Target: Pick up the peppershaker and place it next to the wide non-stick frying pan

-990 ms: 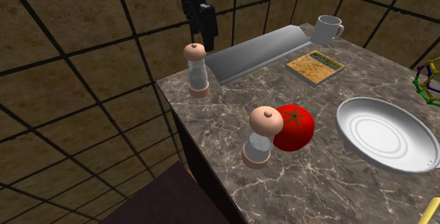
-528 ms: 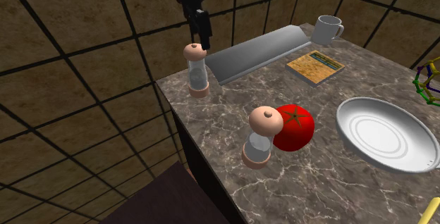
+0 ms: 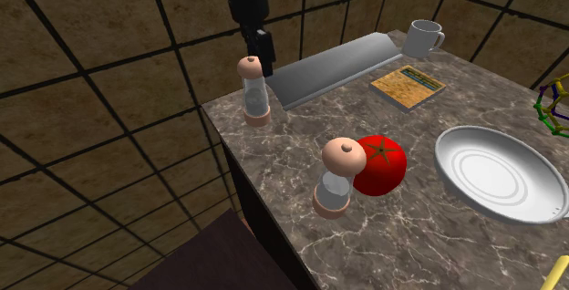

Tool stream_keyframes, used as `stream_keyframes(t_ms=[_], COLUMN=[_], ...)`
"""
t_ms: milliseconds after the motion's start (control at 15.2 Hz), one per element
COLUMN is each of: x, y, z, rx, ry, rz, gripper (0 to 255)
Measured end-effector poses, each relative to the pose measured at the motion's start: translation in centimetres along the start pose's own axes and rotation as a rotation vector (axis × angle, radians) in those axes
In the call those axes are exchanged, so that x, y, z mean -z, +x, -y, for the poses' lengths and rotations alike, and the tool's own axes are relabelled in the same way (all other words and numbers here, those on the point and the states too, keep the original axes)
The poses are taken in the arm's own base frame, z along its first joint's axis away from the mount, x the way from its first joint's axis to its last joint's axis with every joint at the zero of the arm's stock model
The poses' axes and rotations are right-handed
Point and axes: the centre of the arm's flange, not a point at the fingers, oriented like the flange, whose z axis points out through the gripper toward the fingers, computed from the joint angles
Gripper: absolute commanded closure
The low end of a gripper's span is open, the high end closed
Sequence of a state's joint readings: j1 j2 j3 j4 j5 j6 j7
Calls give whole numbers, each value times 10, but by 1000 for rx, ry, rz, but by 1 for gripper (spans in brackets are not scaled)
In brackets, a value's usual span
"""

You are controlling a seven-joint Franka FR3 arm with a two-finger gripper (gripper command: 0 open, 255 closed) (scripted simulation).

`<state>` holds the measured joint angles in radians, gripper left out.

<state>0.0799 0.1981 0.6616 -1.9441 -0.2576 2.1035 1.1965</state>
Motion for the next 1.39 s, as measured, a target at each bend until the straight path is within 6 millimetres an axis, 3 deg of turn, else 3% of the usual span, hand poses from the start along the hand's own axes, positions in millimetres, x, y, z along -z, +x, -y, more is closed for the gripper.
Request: stream_keyframes(t_ms=[264, 330, 990, 1386], x=[-1, -1, 0, 25], y=[0, 0, 0, 3], z=[0, 0, 0, 0], rx=[0, 0, 0, 0], ry=[0, 0, 1, 0], rz=[0, 0, -1, 0], gripper=[0, 255, 255, 255])
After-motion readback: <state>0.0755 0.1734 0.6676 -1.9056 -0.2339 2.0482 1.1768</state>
